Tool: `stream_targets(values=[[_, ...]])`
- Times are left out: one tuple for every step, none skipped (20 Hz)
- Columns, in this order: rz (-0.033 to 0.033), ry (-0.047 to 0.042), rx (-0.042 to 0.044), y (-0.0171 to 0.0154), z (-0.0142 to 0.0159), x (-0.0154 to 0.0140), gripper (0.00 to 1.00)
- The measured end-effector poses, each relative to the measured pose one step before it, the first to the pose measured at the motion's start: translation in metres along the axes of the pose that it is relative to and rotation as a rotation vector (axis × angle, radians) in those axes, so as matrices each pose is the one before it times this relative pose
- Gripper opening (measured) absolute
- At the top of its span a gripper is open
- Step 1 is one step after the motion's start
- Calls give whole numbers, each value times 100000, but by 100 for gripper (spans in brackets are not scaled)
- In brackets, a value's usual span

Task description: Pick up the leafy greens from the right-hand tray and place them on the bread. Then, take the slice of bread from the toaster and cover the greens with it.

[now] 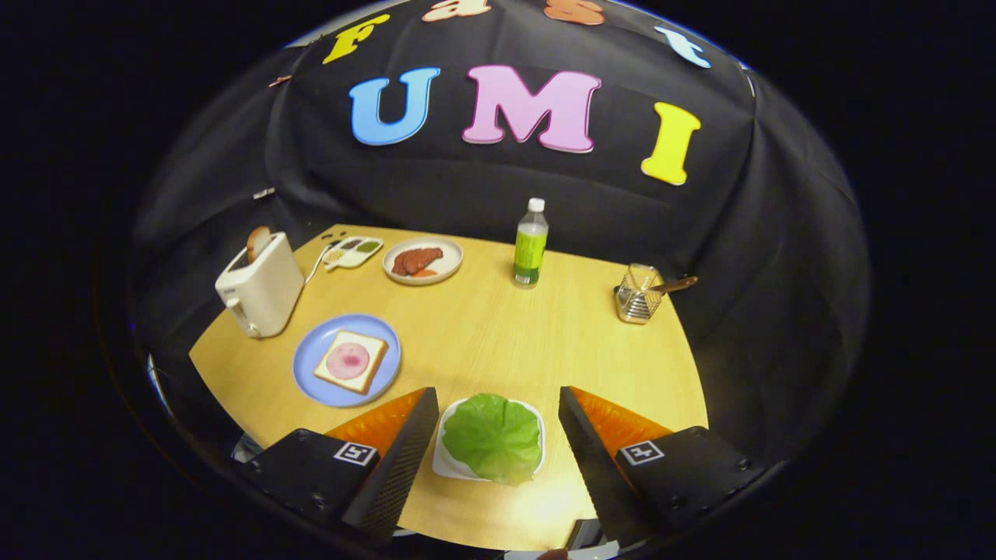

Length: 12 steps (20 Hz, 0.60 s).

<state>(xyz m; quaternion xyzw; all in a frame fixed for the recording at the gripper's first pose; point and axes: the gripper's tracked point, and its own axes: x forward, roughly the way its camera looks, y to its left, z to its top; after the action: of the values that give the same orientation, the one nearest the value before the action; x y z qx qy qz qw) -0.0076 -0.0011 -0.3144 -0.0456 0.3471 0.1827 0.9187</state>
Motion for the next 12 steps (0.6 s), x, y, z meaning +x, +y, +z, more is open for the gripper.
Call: stream_targets(values=[[2065,3498,-2126,19,-1260,760,97],[1677,3156,-1551,-61,-1167,972,97],[1788,2992,-858,28,-1031,891,96],[1575,2991,-544,22,-865,927,96],[1258,2977,-808,77,-920,1223,96],[852,2610,-466,-141,-834,941,96],[1017,3156,72,-82,-904,1001,95],[1267,3243,479,-22,-692,899,94],[1667,2102,50,218,-393,766,95],[746,1999,-518,52,-340,787,94],[553,1568,-907,-29,-294,760,92],[154,1695,-848,-28,-158,581,92]])
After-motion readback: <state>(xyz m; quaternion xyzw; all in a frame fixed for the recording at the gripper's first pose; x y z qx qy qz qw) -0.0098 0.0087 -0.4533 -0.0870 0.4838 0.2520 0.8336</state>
